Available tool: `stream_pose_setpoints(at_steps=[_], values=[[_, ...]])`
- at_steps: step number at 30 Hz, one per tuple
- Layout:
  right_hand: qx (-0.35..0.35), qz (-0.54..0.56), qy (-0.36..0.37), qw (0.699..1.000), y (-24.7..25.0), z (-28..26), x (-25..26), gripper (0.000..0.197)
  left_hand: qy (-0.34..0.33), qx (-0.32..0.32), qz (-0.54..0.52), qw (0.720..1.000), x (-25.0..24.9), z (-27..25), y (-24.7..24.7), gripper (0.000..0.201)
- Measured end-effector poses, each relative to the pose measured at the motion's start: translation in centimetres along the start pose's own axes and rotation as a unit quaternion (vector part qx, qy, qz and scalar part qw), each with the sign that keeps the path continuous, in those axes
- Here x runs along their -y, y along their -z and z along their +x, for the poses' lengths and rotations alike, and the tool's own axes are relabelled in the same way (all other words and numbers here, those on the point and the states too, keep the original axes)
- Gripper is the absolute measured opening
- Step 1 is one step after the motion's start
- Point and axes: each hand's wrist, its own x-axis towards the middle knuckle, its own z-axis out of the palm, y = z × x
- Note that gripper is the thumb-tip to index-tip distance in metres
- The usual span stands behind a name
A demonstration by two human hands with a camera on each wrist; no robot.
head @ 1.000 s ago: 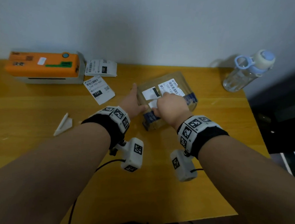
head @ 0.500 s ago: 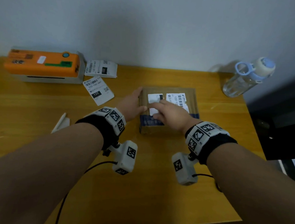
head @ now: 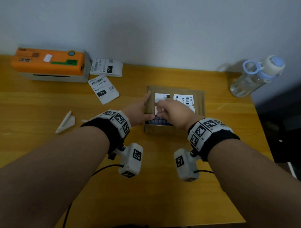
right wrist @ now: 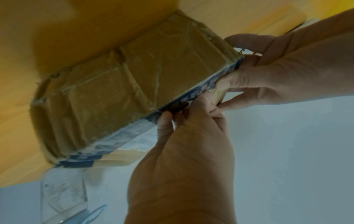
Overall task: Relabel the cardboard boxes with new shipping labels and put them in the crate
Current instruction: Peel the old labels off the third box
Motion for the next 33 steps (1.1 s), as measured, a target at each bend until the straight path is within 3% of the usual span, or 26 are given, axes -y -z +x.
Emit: stream_pose_setpoints(at_steps=[3,5,10,14,17,19,23,28,33], values=[[-0.032,-0.004,0.006,0.999,0.0,-0.7,-0.3,0.028,-0.004,0.000,-0.016,1.000,0.3,0.0,-0.1,0.091],[-0.046,-0.045,0.035,0.997,-0.1,-0.9,-0.2,0.028,-0.007,0.001,-0.031,0.999,0.4,-0.1,-0.2,0.089],[-0.001,-0.061,0.102,0.993,0.4,-0.5,-0.3,0.025,-0.052,-0.032,0.027,0.998,0.4,-0.3,0.2,0.073],[-0.004,-0.053,0.088,0.995,0.1,-0.7,-0.5,0.029,-0.027,-0.086,-0.094,0.991,0.7,-0.2,0.1,0.065],[-0.005,-0.063,0.078,0.995,-0.2,-0.8,-0.5,0.028,0.040,-0.005,-0.093,0.995,1.3,-0.4,0.0,0.067],[-0.012,-0.063,0.083,0.994,-0.3,-0.8,-0.6,0.028,0.057,0.054,-0.124,0.989,1.2,-0.6,-0.2,0.053],[-0.020,-0.065,0.098,0.993,-0.5,-0.9,-0.8,0.027,0.048,0.056,-0.180,0.981,0.6,-0.4,-0.4,0.036],[-0.022,-0.064,0.100,0.993,-0.6,-1.2,-0.7,0.027,0.028,0.059,-0.153,0.986,0.6,-0.1,-0.2,0.032],[0.031,-0.081,0.103,0.991,0.1,-0.3,-0.6,0.023,0.026,0.049,-0.159,0.986,0.6,-0.1,-0.4,0.029]])
